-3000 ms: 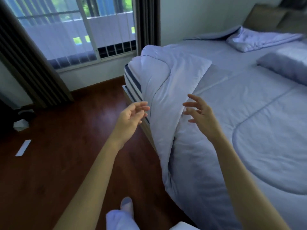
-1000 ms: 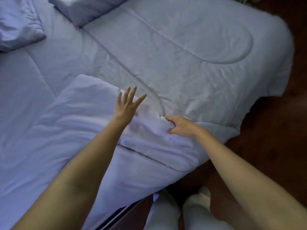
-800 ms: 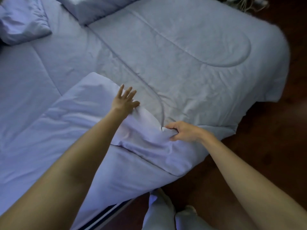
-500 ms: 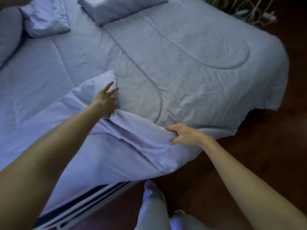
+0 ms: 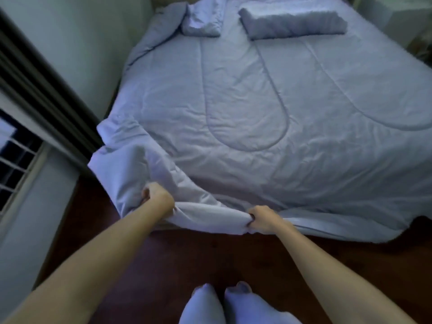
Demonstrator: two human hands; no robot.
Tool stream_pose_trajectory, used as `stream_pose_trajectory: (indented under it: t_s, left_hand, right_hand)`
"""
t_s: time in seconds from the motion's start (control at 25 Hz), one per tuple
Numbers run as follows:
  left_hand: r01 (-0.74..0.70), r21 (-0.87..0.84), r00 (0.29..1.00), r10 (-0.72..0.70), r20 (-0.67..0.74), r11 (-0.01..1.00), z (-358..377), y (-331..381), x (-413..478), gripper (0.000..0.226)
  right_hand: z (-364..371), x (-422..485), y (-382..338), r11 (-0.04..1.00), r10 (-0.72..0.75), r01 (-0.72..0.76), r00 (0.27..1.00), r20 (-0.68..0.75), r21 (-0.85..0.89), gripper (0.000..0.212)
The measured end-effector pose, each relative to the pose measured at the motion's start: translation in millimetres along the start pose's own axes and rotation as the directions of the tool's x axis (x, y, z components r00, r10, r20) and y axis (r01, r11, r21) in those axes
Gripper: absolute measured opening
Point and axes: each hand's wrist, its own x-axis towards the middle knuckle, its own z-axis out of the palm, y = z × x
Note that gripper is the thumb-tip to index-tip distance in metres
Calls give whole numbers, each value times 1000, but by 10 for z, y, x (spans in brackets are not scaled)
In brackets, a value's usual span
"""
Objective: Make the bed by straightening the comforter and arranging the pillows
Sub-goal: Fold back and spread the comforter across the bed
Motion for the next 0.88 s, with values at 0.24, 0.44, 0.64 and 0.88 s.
stream_pose_trajectory:
  t_s: [0.24, 0.44, 0.64, 0.88]
  left_hand:
    - [-103, -97, 988, 113, 101, 990, 1117, 479, -610, 34]
    - [-32, -42, 997, 35, 75, 999, 1924, 718, -803, 35]
    - [3, -150, 998, -14, -68, 989, 2251, 803, -901, 44]
    - [4, -224, 1000, -2, 6, 974, 2266, 830, -1081, 43]
  right_hand:
    - [844, -70, -304, 996, 13, -15, 1000, -24, -83, 18]
    - [1606, -378, -534, 994, 98, -103, 989, -112, -44, 34]
    - [1891, -645, -668, 982, 128, -147, 979, -157, -115, 33]
    - [1718, -698, -918, 989, 126, -116, 985, -115, 92, 35]
